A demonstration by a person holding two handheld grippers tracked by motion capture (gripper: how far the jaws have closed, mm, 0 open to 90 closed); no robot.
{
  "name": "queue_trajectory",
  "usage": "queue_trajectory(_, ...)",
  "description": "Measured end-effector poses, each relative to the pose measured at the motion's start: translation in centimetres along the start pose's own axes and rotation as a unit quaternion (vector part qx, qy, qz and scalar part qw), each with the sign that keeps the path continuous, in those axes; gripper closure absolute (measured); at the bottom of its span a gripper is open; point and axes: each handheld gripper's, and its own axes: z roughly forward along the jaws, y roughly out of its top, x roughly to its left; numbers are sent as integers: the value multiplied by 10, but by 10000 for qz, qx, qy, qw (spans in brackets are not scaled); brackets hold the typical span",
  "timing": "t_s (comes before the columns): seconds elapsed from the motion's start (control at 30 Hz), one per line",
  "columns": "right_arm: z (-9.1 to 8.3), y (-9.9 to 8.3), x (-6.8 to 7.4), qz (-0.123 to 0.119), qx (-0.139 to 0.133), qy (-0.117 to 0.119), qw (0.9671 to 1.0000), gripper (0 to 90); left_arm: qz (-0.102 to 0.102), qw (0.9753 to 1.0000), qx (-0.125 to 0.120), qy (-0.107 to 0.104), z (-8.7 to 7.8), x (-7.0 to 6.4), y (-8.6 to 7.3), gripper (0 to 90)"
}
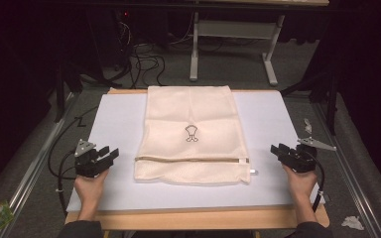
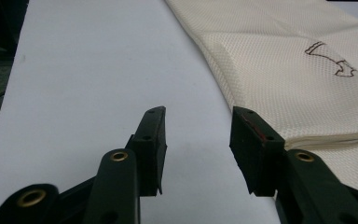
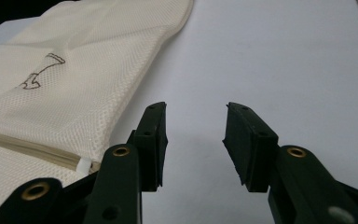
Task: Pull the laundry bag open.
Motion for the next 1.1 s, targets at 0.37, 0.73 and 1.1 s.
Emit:
queue_trajectory(0.37, 15, -3, -4, -73, 108, -190, 9997, 594, 41, 9999, 128, 103, 19, -1, -2, 552)
queue_trajectory(0.73, 26, -5, -1, -180, 159, -294, 9993, 592, 84, 9996, 201, 198, 32, 1, -7, 547)
queue_trajectory(1.1, 30, -12, -4, -255, 141, -434, 9986, 584, 145, 9992, 228, 300, 41, 1, -9, 536)
